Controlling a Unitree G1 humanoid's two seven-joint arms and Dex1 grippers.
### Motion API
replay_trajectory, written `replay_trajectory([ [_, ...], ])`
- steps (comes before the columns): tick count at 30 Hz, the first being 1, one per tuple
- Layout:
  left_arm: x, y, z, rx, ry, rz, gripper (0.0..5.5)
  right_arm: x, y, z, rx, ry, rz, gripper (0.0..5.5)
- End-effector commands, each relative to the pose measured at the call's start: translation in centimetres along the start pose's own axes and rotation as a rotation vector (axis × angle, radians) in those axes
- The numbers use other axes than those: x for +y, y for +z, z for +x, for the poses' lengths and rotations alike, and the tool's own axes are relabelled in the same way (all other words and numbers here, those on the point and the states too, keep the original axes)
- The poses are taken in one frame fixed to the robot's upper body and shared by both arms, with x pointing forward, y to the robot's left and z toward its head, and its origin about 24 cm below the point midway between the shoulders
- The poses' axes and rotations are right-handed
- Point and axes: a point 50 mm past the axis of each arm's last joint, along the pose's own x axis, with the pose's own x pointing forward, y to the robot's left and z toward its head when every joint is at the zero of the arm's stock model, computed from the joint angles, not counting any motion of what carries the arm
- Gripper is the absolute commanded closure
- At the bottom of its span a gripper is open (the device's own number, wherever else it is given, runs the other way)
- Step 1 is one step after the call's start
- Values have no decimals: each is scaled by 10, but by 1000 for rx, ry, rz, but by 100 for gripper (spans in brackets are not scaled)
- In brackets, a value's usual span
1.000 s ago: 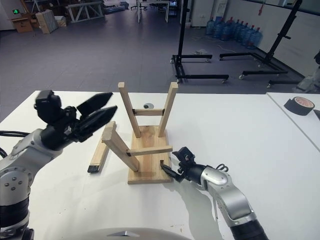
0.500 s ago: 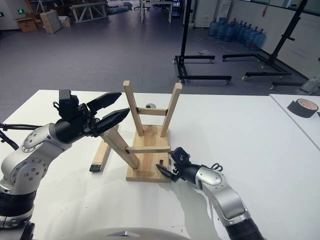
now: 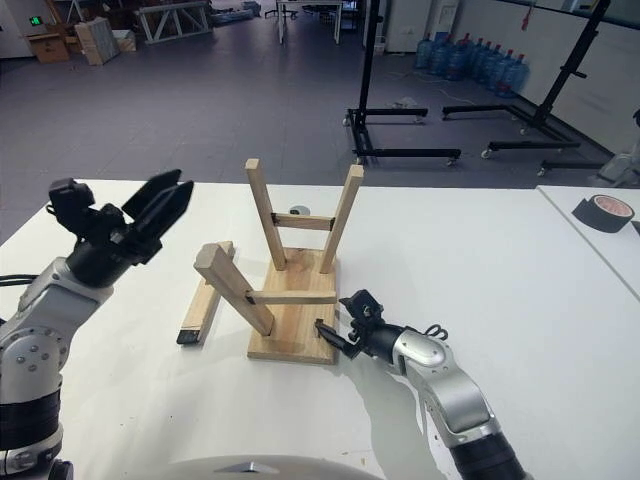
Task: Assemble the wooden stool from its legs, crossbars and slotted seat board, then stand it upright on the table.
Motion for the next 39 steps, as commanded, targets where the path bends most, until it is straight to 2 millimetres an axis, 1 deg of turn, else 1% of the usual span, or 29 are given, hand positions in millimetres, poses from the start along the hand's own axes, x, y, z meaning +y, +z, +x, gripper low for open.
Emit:
replay_trajectory([
  [1,6,9,-4,-65,62,-30,205,-2,-19,-4,94,-40,36,160],
  [2,19,-1,-5,15,163,-5,205,-3,-19,-5,94,-41,35,160],
  [3,40,-22,-10,163,339,43,205,-3,-19,-5,95,-43,35,160],
  [4,59,-43,-19,305,499,62,205,-4,-19,-5,95,-46,35,160],
  [5,71,-64,-32,433,616,86,205,-3,-20,-4,97,-47,31,160],
  [7,78,-94,-48,600,709,104,205,-2,-20,-3,98,-48,26,160],
  [9,75,-111,-51,679,711,119,205,0,-20,-3,96,-46,26,160],
  [10,74,-116,-51,707,710,132,205,2,-21,-2,97,-45,27,160],
  [15,69,-127,-49,771,718,156,205,6,-22,-2,98,-44,32,160],
  [18,67,-131,-48,805,710,184,156,8,-23,-2,96,-46,44,160],
  [19,65,-134,-49,833,698,205,150,9,-23,-2,95,-46,49,160],
  [20,65,-138,-51,858,692,208,131,9,-23,-1,95,-44,50,160],
  [23,60,-151,-58,911,685,177,127,11,-23,-1,94,-39,50,160],
  [25,60,-155,-64,937,696,179,127,11,-22,-1,92,-38,51,160],
  [29,64,-156,-71,948,742,185,186,10,-20,-2,90,-37,51,160],
  [34,61,-159,-75,953,745,177,274,13,-20,-2,89,-33,55,160],
  [39,61,-158,-76,958,732,188,329,13,-19,-1,87,-34,59,160],
])
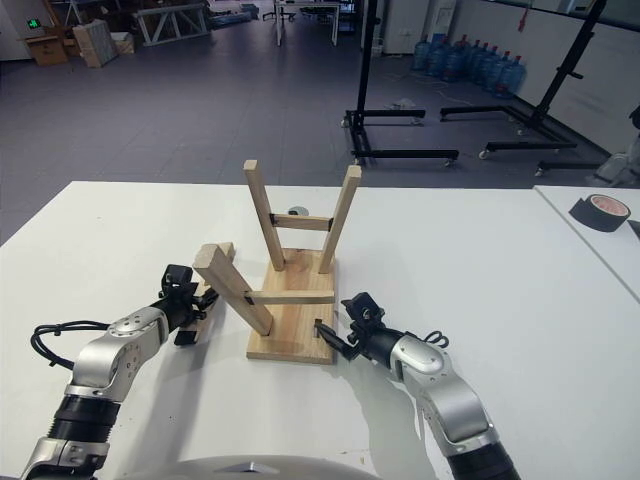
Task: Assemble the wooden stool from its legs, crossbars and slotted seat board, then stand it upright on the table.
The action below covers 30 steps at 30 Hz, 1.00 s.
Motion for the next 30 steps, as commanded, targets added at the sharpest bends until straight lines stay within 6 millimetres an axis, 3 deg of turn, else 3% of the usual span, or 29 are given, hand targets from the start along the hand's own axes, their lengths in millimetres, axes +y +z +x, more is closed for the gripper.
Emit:
replay_trajectory([
  [1,5,-24,-2,103,29,6,341,3,-18,-2,91,1,37,160],
  [10,20,37,-12,-296,80,48,348,-12,3,-19,-4,33,60,160],
  [15,26,69,-21,-527,38,54,348,-33,14,-30,-32,35,52,160],
  [23,13,106,-54,-797,-245,72,348,-66,42,-37,-188,-26,9,160],
  [30,-11,129,-101,-909,-665,60,348,-62,96,-60,-555,141,196,160],
])
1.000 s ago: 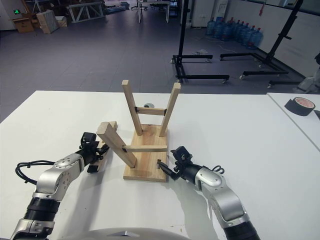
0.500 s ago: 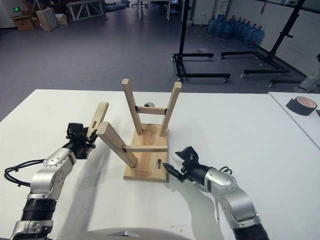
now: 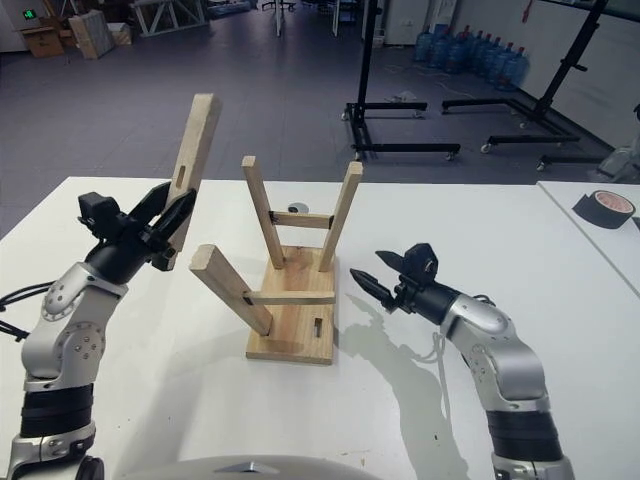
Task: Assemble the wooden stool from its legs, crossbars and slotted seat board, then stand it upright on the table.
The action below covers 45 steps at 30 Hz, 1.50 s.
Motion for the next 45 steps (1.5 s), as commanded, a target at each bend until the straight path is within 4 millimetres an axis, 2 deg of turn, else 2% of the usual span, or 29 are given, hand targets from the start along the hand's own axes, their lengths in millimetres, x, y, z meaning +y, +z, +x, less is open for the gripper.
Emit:
replay_trajectory([
  [1,-16,23,-5,-38,-183,-87,348,15,36,-5,-192,146,105,160],
  [6,-41,25,-18,8,-366,-224,348,45,49,-7,-247,369,208,160],
  [10,-43,43,-19,-61,-387,-220,349,54,55,-7,-284,423,259,160],
  [13,-54,52,-21,-58,-465,-234,349,58,55,-8,-279,441,278,160],
  [16,-73,44,-26,19,-571,-339,349,64,57,-10,-294,480,299,160],
  [20,-94,18,-29,154,-605,-467,349,77,58,-11,-290,555,315,160],
  [27,-95,-3,-29,217,-537,-577,349,91,44,-11,-226,616,366,160],
  [35,-94,-23,-39,279,-574,-630,349,103,30,1,-199,678,502,160],
  [42,-95,-30,-39,294,-596,-635,349,112,25,4,-185,706,542,160],
  [45,-95,-31,-38,292,-597,-634,349,113,21,5,-169,713,547,203],
])
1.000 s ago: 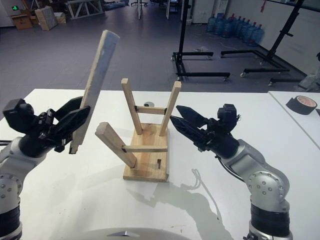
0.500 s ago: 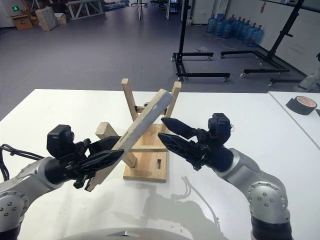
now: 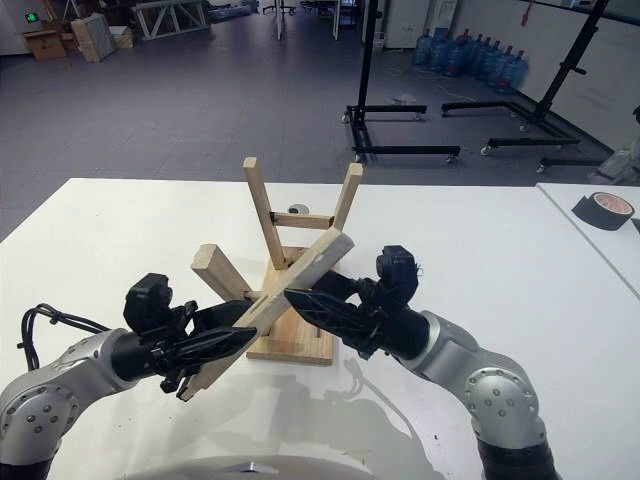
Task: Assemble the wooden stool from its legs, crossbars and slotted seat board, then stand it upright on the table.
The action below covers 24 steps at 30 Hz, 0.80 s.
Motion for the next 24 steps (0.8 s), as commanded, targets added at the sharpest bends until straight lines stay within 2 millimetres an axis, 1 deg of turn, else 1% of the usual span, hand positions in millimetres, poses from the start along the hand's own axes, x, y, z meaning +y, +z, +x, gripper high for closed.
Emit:
replay_trajectory([
  [1,2,0,1,8,-1,5,349,1,-4,0,13,10,17,216],
  [8,2,-2,3,8,-9,11,349,0,-5,1,12,16,18,336],
  [9,2,-2,3,6,-11,11,349,-1,-4,1,11,15,16,343],
  [16,3,1,4,-14,3,29,349,-4,-4,-1,18,7,-1,344],
  [17,3,3,4,-36,-1,22,313,-4,-4,-1,21,6,-5,344],
  [21,1,8,3,-79,-15,7,259,-5,-5,-2,29,-2,-20,345],
  [23,0,11,3,-101,-11,19,232,-4,-1,-5,28,2,-43,345],
  [24,-4,13,2,-122,-34,27,219,-2,1,-7,30,5,-55,345],
])
